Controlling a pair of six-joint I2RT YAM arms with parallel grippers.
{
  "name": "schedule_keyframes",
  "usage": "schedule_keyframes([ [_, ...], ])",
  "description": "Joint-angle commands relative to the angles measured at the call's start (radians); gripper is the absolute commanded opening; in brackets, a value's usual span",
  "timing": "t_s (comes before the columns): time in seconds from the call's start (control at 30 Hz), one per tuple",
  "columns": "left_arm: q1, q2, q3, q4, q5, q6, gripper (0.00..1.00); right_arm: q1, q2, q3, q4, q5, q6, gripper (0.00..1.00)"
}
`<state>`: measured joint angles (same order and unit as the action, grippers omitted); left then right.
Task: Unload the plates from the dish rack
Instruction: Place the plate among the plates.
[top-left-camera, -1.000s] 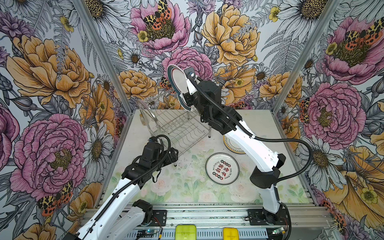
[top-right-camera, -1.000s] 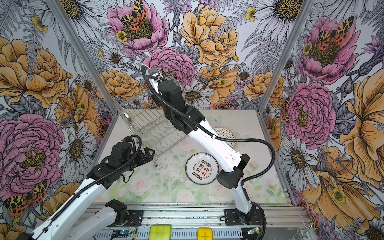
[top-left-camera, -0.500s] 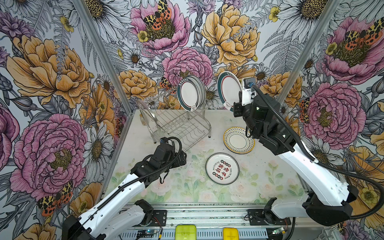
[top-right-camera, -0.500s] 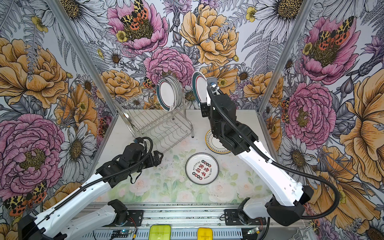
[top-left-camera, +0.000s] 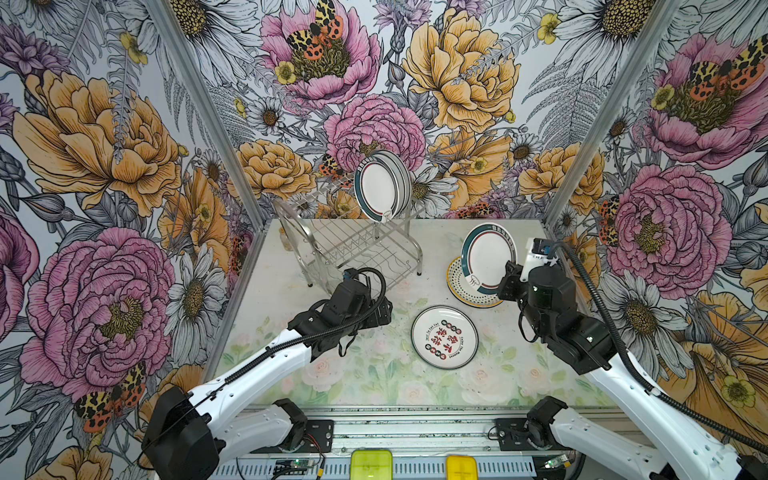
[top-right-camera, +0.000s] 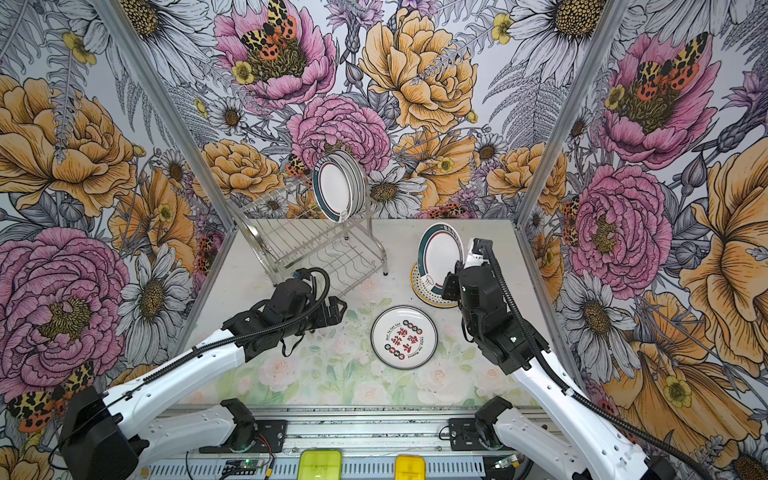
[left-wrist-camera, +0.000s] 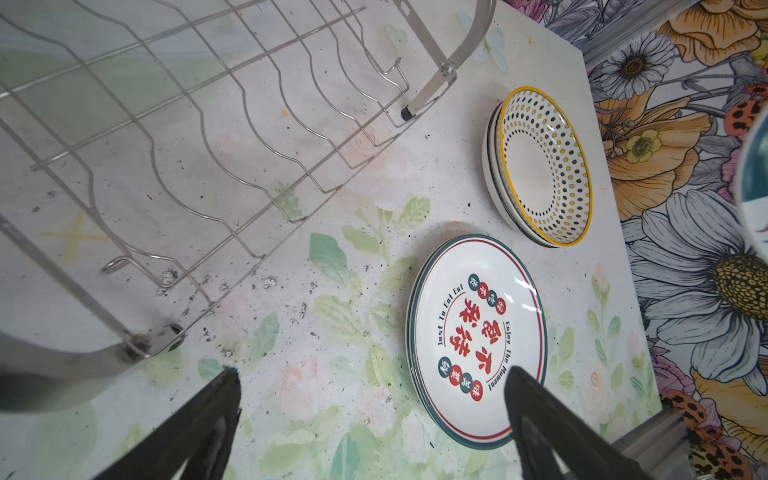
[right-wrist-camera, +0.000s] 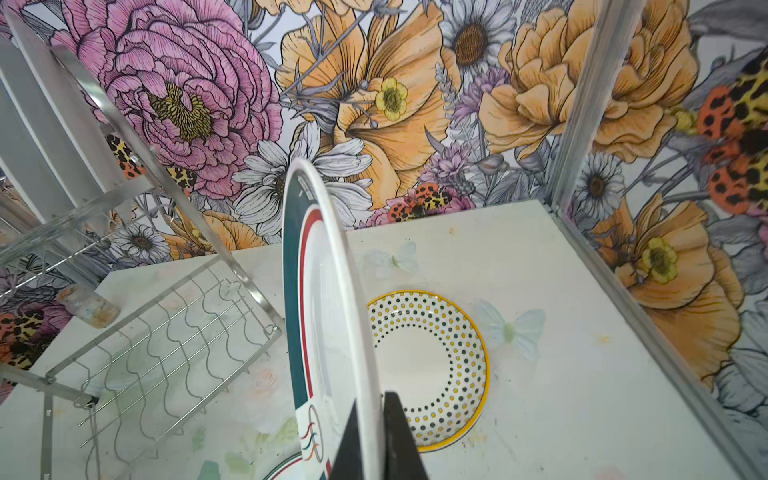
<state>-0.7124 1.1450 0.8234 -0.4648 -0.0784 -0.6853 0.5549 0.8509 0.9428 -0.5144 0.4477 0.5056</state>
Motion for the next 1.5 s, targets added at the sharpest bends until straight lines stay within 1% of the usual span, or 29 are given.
schedule_keyframes([
  [0.0, -0.030, 0.048, 0.043, 0.105, 0.042, -0.010, 0.99, -0.004, -0.013, -0.050, 0.046, -0.125, 0.177, 0.00],
  [0.1, -0.047, 0.100, 0.049, 0.172, 0.086, -0.010, 0.98, -0.009, -0.011, -0.089, 0.049, -0.221, 0.287, 0.00],
  [0.23, -0.052, 0.163, 0.057, 0.252, 0.136, -0.018, 0.97, -0.007, -0.011, -0.158, 0.112, -0.307, 0.381, 0.00],
  [0.4, -0.051, 0.220, 0.068, 0.332, 0.195, -0.035, 0.95, -0.010, 0.033, -0.187, 0.170, -0.383, 0.438, 0.00],
  [0.53, -0.047, 0.254, 0.086, 0.365, 0.233, -0.036, 0.92, -0.010, 0.083, -0.221, 0.274, -0.467, 0.478, 0.00],
  [0.67, -0.034, 0.279, 0.079, 0.413, 0.267, -0.050, 0.89, -0.010, 0.112, -0.235, 0.329, -0.506, 0.497, 0.00],
  [0.77, -0.019, 0.304, 0.074, 0.452, 0.299, -0.060, 0.84, -0.012, 0.119, -0.244, 0.361, -0.532, 0.517, 0.00],
  [0.9, -0.006, 0.320, 0.075, 0.467, 0.318, -0.064, 0.80, -0.021, 0.121, -0.274, 0.425, -0.571, 0.549, 0.00],
  [0.93, -0.003, 0.321, 0.074, 0.470, 0.319, -0.065, 0.78, -0.024, 0.125, -0.283, 0.443, -0.580, 0.559, 0.00],
  [1.07, 0.005, 0.326, 0.083, 0.477, 0.341, -0.059, 0.61, -0.029, 0.155, -0.310, 0.501, -0.618, 0.589, 0.00],
  [1.2, 0.007, 0.326, 0.087, 0.475, 0.353, -0.056, 0.42, -0.032, 0.177, -0.318, 0.520, -0.625, 0.592, 0.00],
  [1.3, 0.007, 0.330, 0.086, 0.476, 0.374, -0.052, 0.31, -0.033, 0.189, -0.321, 0.528, -0.627, 0.592, 0.00],
  [1.47, 0.006, 0.329, 0.079, 0.477, 0.384, -0.054, 0.21, -0.035, 0.203, -0.322, 0.534, -0.636, 0.581, 0.00],
])
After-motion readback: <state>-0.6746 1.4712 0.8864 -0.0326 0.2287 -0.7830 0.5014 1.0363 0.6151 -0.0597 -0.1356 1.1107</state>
